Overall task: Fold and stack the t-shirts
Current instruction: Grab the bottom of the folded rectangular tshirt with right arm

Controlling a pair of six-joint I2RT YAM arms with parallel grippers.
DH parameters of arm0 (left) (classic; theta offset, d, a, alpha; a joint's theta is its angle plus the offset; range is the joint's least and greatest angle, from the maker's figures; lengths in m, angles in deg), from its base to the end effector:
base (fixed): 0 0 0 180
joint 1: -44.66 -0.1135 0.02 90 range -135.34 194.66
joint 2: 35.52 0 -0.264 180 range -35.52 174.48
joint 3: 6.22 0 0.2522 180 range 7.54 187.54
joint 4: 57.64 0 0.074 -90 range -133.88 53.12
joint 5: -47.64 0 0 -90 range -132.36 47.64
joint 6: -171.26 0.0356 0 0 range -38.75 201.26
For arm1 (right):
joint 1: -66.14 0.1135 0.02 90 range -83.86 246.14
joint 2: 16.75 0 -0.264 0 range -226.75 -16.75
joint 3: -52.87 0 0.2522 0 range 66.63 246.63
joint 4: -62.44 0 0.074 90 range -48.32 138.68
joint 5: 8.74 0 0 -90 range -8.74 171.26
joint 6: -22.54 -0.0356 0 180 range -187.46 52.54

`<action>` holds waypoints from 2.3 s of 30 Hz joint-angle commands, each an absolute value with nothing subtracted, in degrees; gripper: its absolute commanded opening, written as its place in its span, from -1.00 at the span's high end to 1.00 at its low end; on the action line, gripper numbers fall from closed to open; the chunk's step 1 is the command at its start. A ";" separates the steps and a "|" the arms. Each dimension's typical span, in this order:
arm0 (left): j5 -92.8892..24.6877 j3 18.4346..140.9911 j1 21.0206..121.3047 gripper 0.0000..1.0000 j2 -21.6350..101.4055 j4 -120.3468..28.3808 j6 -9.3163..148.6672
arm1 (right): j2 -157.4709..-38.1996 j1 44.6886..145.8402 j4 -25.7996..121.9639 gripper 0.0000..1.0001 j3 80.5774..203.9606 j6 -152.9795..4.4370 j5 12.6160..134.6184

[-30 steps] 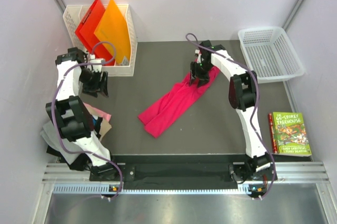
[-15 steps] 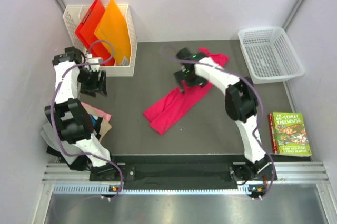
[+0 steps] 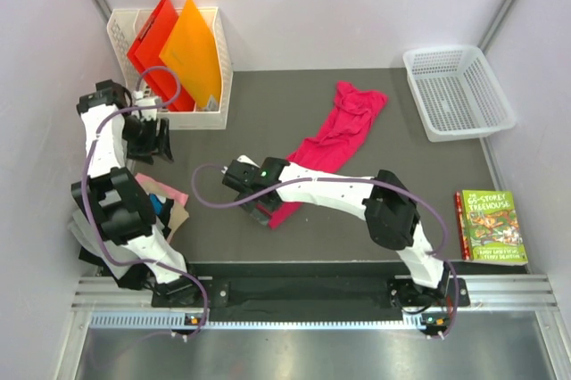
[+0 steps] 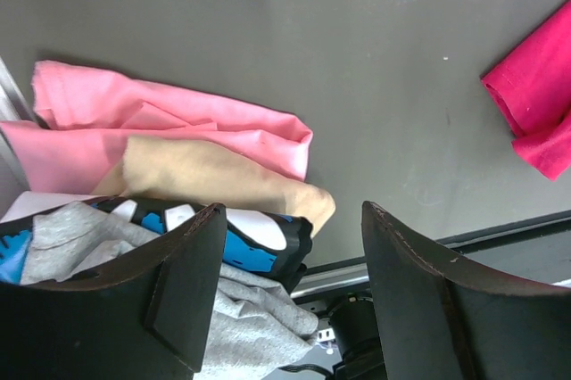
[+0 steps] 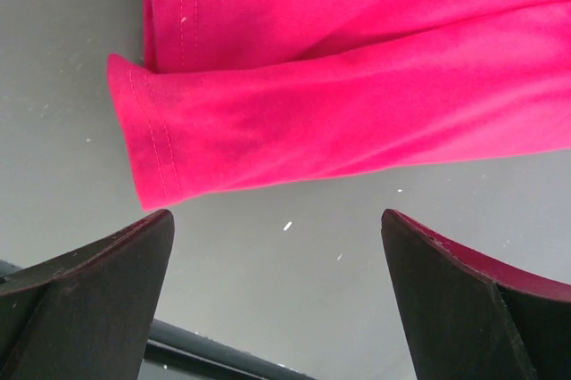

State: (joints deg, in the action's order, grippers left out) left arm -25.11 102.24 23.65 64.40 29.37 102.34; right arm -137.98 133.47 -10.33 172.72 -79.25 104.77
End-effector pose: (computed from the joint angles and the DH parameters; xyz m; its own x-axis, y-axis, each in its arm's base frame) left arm 0.3179 0.1108 0.3052 -0.9567 0.0005 -0.2910 0.0611 0.9780 -0.1992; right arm 0.1820 0.3988 0.2306 -0.5273 -0.7762 -0.3458 -0.7114 0.6258 -0.3198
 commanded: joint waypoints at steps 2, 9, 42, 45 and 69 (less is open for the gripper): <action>-24.61 104.40 22.43 -0.35 65.11 29.07 103.58 | -139.97 134.08 -6.61 -0.95 176.14 -79.32 103.24; -24.43 104.40 21.02 -0.35 65.64 29.33 105.60 | -146.48 134.16 -7.13 -0.79 183.95 -80.46 97.53; -24.70 105.28 19.53 -0.35 67.84 30.04 107.71 | -156.23 125.46 -3.18 -0.39 183.09 -80.73 88.29; -24.78 105.19 19.18 -0.35 67.93 30.04 107.71 | -156.76 125.46 -3.00 -0.16 182.65 -81.43 86.54; -22.77 107.83 18.91 -0.36 70.39 30.56 106.13 | -145.79 136.62 -10.91 1.00 188.81 -83.89 65.71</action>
State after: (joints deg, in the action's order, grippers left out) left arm -25.00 105.23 19.36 70.41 29.46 106.47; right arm -152.93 134.10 -9.17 187.51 -83.05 74.58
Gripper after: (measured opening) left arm 0.678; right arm 0.037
